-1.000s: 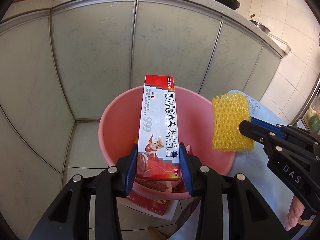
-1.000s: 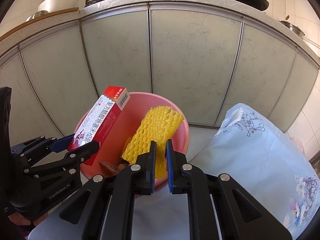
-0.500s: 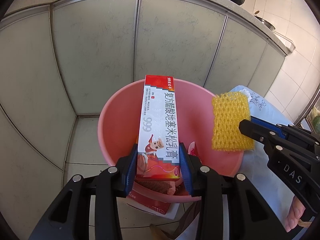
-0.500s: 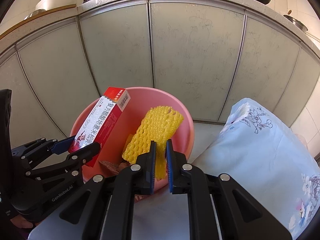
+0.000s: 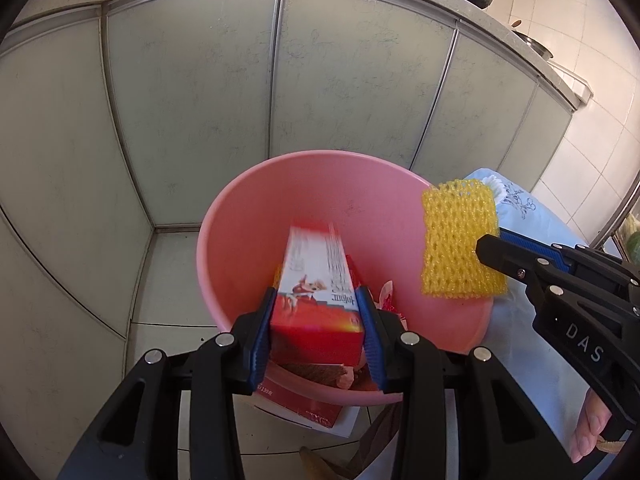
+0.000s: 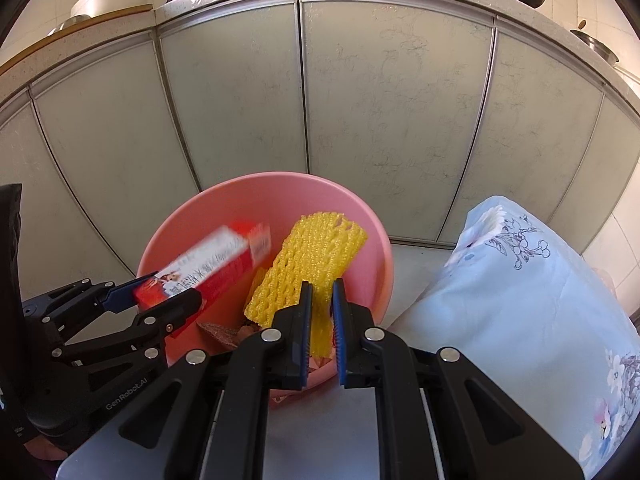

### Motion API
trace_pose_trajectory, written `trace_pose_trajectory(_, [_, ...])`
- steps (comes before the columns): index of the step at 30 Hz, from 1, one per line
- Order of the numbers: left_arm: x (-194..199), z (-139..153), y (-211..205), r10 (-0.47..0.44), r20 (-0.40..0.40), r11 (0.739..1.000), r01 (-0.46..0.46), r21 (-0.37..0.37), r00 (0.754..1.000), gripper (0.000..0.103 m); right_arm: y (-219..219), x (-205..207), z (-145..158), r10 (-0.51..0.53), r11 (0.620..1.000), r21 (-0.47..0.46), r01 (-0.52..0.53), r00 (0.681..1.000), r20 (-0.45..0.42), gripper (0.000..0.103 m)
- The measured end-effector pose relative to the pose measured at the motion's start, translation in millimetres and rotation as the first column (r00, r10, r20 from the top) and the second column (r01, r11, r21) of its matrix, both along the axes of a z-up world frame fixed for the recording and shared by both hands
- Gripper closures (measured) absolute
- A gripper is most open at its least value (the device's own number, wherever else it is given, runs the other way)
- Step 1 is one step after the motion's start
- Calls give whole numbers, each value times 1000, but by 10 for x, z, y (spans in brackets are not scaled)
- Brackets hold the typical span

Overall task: Collect trash
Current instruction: 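Open both tools to drop the red box and yellow net into the bucket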

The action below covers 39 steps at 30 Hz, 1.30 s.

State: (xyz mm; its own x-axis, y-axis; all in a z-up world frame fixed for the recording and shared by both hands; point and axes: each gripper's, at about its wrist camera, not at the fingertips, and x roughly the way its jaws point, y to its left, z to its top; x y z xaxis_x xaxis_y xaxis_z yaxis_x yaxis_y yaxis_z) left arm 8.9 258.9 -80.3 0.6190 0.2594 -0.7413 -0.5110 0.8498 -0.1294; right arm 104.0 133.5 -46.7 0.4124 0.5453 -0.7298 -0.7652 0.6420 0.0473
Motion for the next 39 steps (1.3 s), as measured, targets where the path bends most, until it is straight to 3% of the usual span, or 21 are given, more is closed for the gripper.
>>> trace_pose_trajectory(15, [-31, 1, -8, 5, 2, 1000, -5, 8, 1000, 61, 32, 39, -25, -5, 1000, 9, 5, 1000, -27, 92])
trace_pose_trajectory(22, [-39, 20, -9, 1, -3, 1000, -1, 10, 1000, 59, 43, 0, -9, 24, 1000, 13, -23, 999, -25, 76])
trace_pose_trajectory(39, [-146, 297, -141, -10, 37, 999, 9, 32, 999, 55, -284, -171, 321, 20, 993, 115, -22, 1000, 21, 75])
